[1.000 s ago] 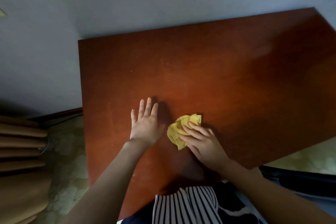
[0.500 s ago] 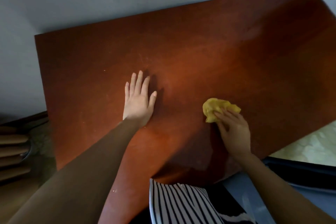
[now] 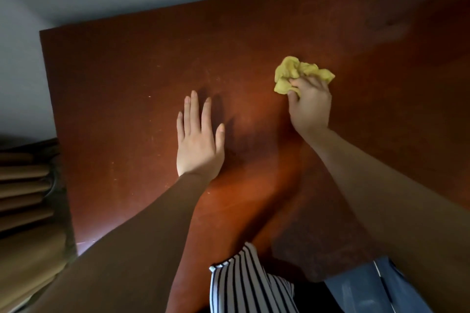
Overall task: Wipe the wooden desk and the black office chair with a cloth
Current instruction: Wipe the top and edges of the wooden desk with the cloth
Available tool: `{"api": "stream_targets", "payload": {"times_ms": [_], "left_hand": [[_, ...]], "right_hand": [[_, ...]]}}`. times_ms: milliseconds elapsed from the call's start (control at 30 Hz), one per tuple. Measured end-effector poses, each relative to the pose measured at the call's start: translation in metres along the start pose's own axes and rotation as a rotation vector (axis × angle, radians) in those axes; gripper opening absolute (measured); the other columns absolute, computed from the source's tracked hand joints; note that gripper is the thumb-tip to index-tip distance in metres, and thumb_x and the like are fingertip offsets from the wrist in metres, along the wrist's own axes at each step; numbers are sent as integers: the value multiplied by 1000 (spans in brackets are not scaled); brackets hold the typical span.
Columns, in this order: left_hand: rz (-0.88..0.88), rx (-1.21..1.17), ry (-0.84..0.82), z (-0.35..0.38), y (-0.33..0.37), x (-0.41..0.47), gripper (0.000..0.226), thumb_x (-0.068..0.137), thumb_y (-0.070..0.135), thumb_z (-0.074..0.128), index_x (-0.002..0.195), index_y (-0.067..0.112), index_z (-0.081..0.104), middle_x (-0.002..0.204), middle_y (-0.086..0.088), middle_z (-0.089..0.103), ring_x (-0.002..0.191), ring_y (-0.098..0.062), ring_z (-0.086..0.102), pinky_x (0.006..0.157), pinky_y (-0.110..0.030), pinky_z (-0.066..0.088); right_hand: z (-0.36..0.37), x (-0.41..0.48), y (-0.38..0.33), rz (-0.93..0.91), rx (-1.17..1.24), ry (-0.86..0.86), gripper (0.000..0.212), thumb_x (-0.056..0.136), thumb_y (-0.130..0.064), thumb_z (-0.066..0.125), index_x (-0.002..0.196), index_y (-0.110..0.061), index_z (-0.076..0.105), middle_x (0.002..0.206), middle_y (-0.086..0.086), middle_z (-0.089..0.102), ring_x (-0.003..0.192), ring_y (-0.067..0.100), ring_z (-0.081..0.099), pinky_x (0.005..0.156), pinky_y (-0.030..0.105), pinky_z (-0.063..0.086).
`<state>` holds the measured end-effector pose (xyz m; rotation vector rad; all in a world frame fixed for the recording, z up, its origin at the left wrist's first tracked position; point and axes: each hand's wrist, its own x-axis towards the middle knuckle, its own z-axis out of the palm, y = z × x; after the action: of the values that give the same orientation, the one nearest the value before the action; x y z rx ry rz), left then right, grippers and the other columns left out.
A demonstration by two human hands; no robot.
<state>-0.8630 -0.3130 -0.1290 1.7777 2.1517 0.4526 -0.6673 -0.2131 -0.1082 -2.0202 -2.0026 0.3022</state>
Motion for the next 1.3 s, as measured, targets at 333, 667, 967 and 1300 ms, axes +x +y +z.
{"api": "stream_targets", "payload": {"times_ms": [333,667,967,1300], "left_hand": [[-23,-5,65,0,-1,1,57,98,34,23,150,10,17,159,-7,7,146,-17,-1,116,-24,-10],[-36,107,40,1,1,0,64,96,42,10,150,8,12,159,-7,5,143,-11,-10,117,-30,-11],[-55,136,2,-1,-1,1,62,97,40,20,150,8,12,157,-5,3,145,-14,-4,117,-29,-10],[-111,95,24,1,-2,3,61,98,40,26,150,11,12,156,-3,7,145,-13,0,118,-30,-5]], "right_hand": [[4,-64,-29,-645,127,-186,25,78,-3,71,102,-9,73,114,11,68,116,33,58,94,47,46],[-24,-37,55,-1335,-58,-491,28,76,-11,77,102,-20,73,121,-1,65,119,19,57,101,40,44],[-5,59,-1,-1345,106,-517,21,82,-5,68,102,-9,73,117,9,66,116,30,58,96,49,47],[57,137,-125,-778,202,-321,27,89,-10,58,113,-15,68,127,7,60,123,27,47,103,29,30]]}}
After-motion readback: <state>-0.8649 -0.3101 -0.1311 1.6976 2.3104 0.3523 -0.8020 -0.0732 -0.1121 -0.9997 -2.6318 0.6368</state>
